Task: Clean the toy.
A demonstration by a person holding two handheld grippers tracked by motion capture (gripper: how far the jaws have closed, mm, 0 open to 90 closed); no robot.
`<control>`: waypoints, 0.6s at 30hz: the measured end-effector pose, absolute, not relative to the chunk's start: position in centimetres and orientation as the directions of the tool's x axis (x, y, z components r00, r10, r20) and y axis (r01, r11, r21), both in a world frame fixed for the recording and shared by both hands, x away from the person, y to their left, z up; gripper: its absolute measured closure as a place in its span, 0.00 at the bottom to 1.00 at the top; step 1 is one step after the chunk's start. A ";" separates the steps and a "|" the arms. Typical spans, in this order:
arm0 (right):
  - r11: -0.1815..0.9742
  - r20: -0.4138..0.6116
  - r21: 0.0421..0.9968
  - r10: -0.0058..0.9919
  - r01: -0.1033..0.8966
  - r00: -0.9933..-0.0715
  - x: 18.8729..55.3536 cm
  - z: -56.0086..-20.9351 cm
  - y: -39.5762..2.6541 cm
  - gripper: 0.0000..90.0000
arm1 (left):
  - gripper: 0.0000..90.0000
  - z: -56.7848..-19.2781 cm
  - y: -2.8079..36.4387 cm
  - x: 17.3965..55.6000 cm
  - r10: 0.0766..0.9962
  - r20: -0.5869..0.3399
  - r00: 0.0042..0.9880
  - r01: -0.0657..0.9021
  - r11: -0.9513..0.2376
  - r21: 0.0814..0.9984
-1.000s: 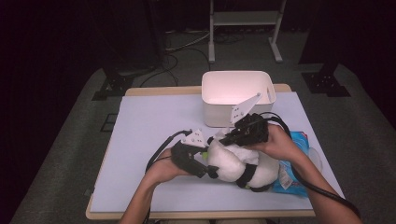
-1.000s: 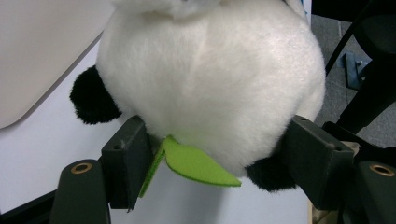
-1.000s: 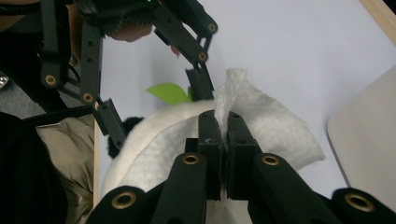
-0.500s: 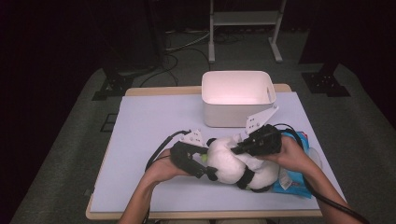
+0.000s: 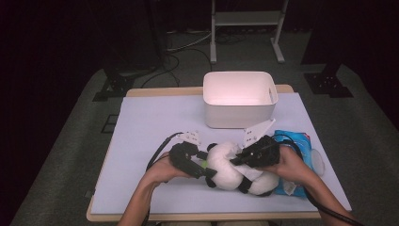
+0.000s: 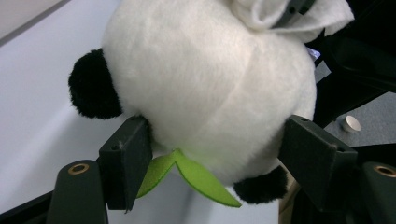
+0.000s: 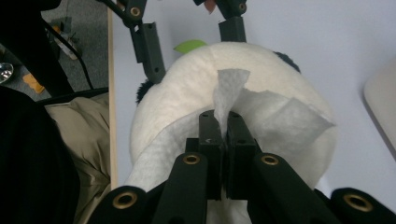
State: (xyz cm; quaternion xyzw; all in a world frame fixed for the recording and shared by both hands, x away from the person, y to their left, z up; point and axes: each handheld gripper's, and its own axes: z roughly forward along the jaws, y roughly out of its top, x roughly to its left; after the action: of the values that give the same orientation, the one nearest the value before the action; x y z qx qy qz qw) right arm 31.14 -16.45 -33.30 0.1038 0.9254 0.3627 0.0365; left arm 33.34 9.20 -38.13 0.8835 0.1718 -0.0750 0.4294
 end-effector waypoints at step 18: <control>0.751 0.042 0.640 0.175 0.161 -0.984 30.8 -35.3 -15.2 0.97 | 0.22 -39.4 10.1 34.3 0.270 -0.316 0.909 0.416 -0.558 0.719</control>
State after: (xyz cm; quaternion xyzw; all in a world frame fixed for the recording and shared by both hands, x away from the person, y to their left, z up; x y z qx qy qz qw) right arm 30.83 -15.17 -35.27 0.0896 0.9357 0.3411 0.0103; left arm 34.32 10.08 -39.45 0.8784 0.1952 -0.0849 0.4279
